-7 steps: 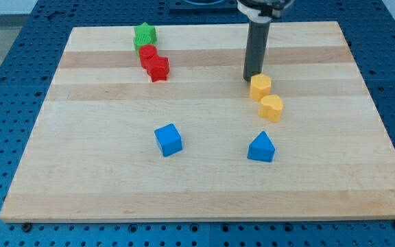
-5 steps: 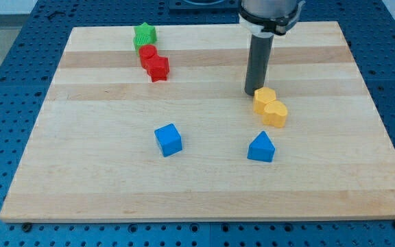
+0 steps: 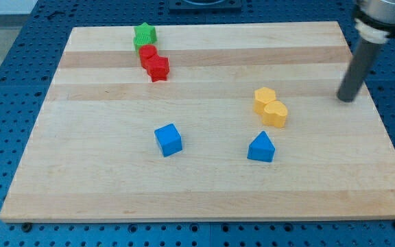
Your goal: Move the blue triangle to the bottom of yellow heart
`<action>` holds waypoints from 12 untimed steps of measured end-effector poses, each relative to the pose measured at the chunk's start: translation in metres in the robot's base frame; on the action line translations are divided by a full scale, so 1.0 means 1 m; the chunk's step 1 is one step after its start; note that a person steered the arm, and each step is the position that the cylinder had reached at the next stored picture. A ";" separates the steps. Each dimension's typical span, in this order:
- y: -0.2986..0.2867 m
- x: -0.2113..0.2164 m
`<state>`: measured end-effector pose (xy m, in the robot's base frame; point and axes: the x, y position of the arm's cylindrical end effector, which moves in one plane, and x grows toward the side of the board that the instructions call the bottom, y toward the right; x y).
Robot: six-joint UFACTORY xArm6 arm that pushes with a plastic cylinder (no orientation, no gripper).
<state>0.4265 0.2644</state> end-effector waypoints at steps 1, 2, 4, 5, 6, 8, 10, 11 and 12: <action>0.010 0.047; 0.005 0.100; -0.102 0.140; -0.191 0.140; -0.242 0.139; -0.251 0.111; -0.210 0.111; -0.189 0.111; -0.168 0.111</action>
<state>0.5372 0.0963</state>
